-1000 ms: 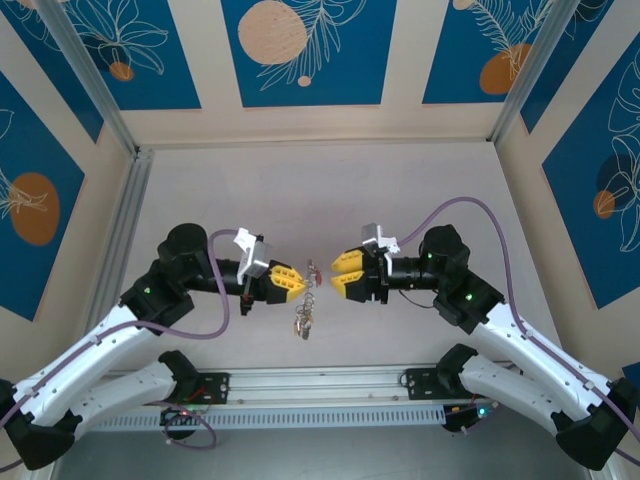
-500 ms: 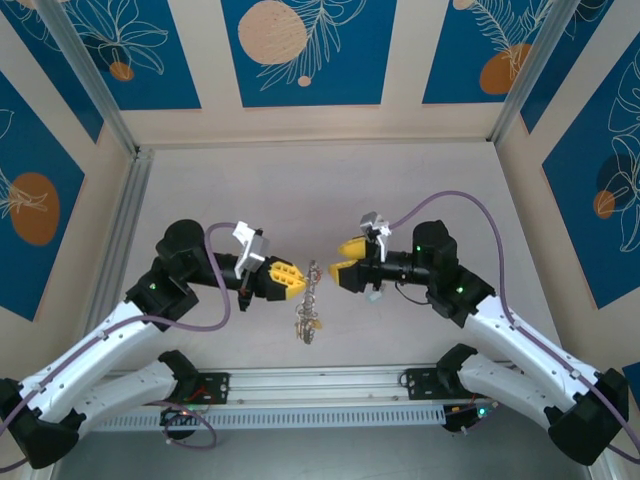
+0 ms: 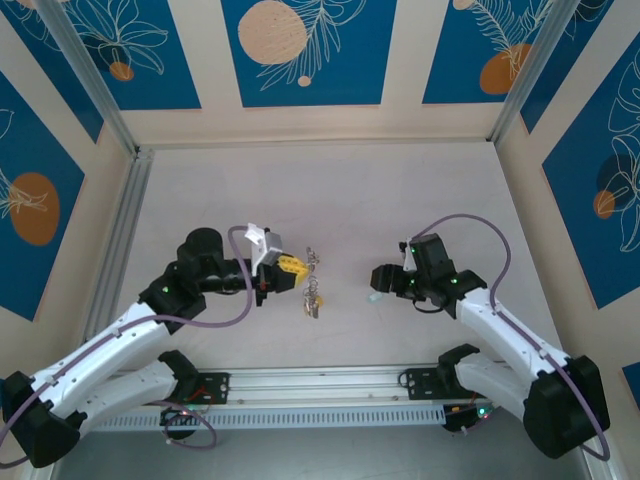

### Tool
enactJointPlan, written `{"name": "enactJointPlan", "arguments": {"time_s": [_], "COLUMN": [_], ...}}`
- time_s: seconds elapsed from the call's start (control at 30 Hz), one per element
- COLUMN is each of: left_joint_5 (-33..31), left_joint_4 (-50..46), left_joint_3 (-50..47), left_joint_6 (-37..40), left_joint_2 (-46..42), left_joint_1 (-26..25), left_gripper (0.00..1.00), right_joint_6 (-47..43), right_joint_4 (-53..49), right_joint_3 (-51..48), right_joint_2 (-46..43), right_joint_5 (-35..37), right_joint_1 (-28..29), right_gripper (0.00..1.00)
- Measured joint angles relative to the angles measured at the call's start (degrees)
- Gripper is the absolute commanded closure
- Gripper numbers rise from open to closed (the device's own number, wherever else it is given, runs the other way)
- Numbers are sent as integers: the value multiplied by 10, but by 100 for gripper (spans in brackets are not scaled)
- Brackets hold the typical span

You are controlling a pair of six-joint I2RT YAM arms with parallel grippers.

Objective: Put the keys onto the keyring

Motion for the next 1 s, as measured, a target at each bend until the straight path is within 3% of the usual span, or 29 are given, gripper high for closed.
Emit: {"name": "enactJointPlan", "arguments": {"time_s": [0.17,0.5,1.0], "left_joint_5": [-26,-34,-33], "left_joint_4": [9,69,106], "left_joint_3": [-26,-59,-73], "left_joint_6": [-11,-37,-57], "left_joint_2": [-6,-44,-45], "left_joint_1": [0,0,0], "left_gripper": [100,100,100], "right_joint_6": [10,13,14], "right_joint_4": [-1,15,29], "right_joint_3": [0,27,38], "right_joint_2": [68,155,187], "right_joint_5": [24,56,81], "right_joint_1": [0,12,26], "right_gripper": [51,61,78]}}
